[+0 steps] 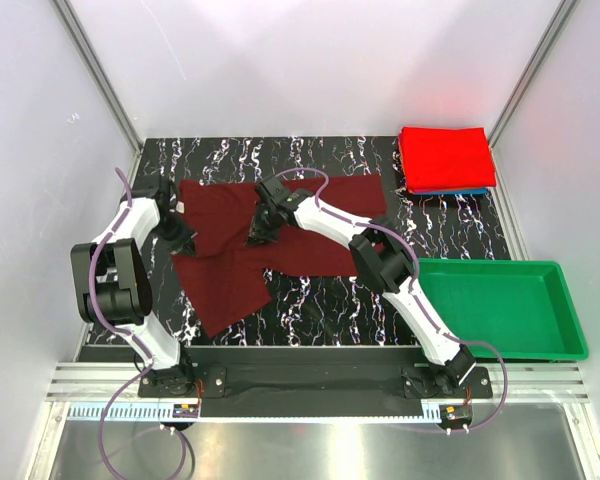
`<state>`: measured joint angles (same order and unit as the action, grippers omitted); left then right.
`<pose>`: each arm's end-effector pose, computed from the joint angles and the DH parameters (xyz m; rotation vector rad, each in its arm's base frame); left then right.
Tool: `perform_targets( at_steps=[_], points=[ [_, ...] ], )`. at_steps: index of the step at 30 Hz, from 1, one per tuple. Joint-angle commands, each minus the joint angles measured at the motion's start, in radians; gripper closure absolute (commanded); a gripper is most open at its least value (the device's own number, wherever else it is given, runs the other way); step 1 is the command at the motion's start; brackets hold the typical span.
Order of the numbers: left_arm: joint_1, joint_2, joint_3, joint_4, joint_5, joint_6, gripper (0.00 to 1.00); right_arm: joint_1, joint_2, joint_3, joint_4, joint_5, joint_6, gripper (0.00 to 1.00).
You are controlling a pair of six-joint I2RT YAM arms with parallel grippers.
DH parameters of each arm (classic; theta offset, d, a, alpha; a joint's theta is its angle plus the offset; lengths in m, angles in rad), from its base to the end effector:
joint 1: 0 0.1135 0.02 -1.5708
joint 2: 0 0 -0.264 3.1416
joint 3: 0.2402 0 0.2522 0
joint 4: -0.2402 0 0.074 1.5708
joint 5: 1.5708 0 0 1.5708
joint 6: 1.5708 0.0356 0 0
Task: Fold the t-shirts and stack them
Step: Fold the tshirt
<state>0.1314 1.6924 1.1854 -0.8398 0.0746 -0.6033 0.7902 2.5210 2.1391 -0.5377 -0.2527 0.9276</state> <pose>0.3172 0.0392 0.2023 -1.0428 2.7442 -0.1837 0.3809 0.3972 0.1451 0.0712 2.7530 0.9316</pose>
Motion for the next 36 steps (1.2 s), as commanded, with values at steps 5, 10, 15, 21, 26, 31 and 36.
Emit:
perform_targets(
  at_steps=[5,10,15,21,26,31,36],
  points=[
    [-0.01,0.012,0.043,0.016,0.005,-0.01,1.0,0.015,0.045,0.102,-0.059,0.026,0.019,0.73],
    [-0.012,0.015,0.049,0.018,0.005,-0.007,1.0,0.017,0.056,0.125,-0.085,0.043,0.016,0.74],
    [-0.012,0.023,0.063,0.008,-0.002,-0.004,1.0,0.017,0.07,0.168,-0.122,0.059,0.001,0.94],
    [-0.012,0.032,0.163,-0.054,-0.056,0.0,1.0,0.011,0.029,0.254,-0.128,0.069,-0.041,1.0],
    [-0.016,0.004,0.215,-0.113,-0.071,-0.003,1.0,0.009,0.003,0.278,-0.165,0.058,-0.05,1.0],
    [-0.019,-0.042,0.168,-0.127,-0.099,0.004,1.0,0.009,-0.054,0.213,-0.162,0.07,-0.07,1.0],
    [-0.023,-0.088,0.082,-0.117,-0.096,-0.001,1.0,0.007,-0.114,0.122,-0.151,0.076,-0.081,1.0]
  ],
)
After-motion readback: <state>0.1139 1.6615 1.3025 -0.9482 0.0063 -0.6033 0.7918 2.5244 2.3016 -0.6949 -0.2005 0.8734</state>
